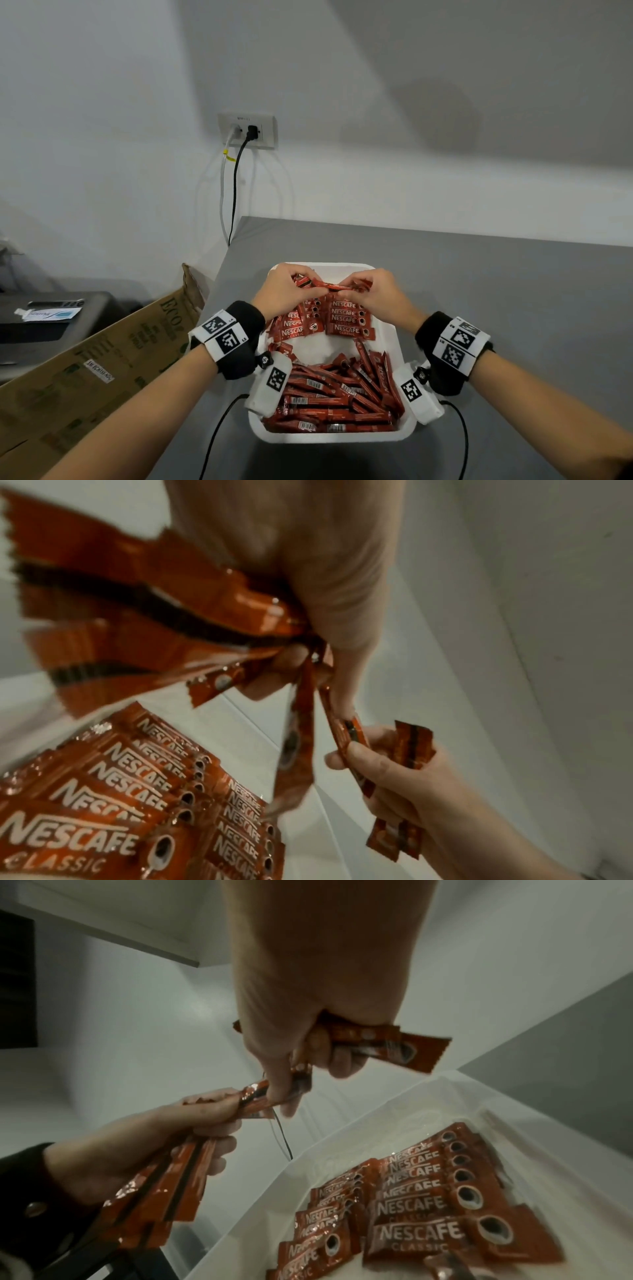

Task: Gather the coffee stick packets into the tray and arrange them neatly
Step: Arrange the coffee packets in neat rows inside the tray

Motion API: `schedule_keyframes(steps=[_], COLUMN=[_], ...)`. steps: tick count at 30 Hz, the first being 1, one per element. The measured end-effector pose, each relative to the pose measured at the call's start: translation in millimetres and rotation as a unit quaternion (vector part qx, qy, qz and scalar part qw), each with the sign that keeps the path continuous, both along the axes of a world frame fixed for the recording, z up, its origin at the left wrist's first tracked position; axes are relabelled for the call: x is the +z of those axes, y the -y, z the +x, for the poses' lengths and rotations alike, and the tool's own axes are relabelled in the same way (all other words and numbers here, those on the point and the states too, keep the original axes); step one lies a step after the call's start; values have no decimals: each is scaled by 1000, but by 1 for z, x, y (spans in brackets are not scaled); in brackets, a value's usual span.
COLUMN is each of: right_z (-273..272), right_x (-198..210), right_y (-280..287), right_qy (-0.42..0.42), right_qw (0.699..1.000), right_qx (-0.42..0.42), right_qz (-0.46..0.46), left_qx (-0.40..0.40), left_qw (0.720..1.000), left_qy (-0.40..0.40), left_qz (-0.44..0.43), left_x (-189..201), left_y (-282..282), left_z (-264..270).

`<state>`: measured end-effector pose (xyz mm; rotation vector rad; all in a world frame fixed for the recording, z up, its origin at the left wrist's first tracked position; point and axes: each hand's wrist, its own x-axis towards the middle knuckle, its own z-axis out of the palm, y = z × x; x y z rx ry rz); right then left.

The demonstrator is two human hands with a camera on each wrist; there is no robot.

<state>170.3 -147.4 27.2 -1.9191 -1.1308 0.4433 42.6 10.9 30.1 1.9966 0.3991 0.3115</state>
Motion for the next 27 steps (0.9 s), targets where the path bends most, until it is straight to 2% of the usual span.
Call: schedule_keyframes(steps=[4, 7, 9, 11, 13, 16, 19, 24, 27], right_z=[3, -5, -8, -6, -2, 0, 6, 22, 22], right_x=[-6, -10, -13, -11, -5, 8, 12, 7, 1], right_y=[5, 0, -2, -1, 2, 5, 3, 3, 4], right_qy=[65, 142, 181, 179, 128, 27, -20, -17, -6], right_qw=[988, 978, 973, 979, 990, 999, 1000, 988, 987], right_qx=[-108, -88, -60, -31, -22, -24, -2, 60, 53], right_qz=[88, 126, 127, 90, 46, 40, -5, -143, -149], left_qx=[57, 34, 33, 47, 61, 63, 57, -24, -13], left_qw=[990, 978, 973, 971, 973, 985, 991, 999, 999], left_qy=[-50, -94, -76, -48, -18, 20, 35, -41, -38], left_qz=[-122, -182, -215, -228, -220, -157, -119, -24, -28], left_x=[4, 8, 8, 6, 3, -1, -6, -15, -15], left_y=[-6, 4, 10, 8, 4, 6, 7, 6, 11], left_z=[-1, 3, 4, 3, 1, -1, -1, -2, 0])
